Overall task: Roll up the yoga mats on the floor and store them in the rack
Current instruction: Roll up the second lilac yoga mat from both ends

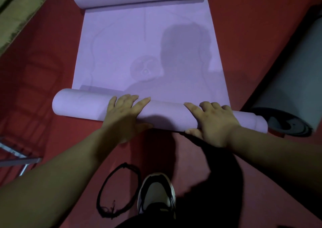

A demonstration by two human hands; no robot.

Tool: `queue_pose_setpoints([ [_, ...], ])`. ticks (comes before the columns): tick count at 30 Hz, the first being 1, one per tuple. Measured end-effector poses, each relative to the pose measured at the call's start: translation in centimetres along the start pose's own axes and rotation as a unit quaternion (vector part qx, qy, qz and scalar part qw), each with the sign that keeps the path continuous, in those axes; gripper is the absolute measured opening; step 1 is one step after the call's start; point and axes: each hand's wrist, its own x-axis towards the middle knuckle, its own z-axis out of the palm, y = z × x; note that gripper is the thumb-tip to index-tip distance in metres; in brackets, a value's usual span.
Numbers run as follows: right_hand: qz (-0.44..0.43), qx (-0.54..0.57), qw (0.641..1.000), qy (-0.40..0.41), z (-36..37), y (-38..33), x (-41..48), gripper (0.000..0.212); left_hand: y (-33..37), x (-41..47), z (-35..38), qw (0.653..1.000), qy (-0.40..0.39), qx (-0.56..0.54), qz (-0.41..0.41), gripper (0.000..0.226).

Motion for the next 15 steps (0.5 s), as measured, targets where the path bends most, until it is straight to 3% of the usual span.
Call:
queue_pose_setpoints([
  [6,-0.01,-0.009,0.998,0.065,0.7,0.1,0.0,0.087,-0.8,2.8,-1.9,0.996,-0.084,-0.01,-0.009,0.099],
  [10,-0.005,-0.017,0.998,0.054,0.3,0.2,0.5,0.095,-0.8,3.4,-2.3,0.995,-0.097,-0.008,-0.005,0.1],
  [15,-0.021,-0.028,0.998,0.046,-0.1,0.7,0.9,0.093,0.1,0.8,-0.4,1.0,0.01,0.019,-0.01,0.098],
])
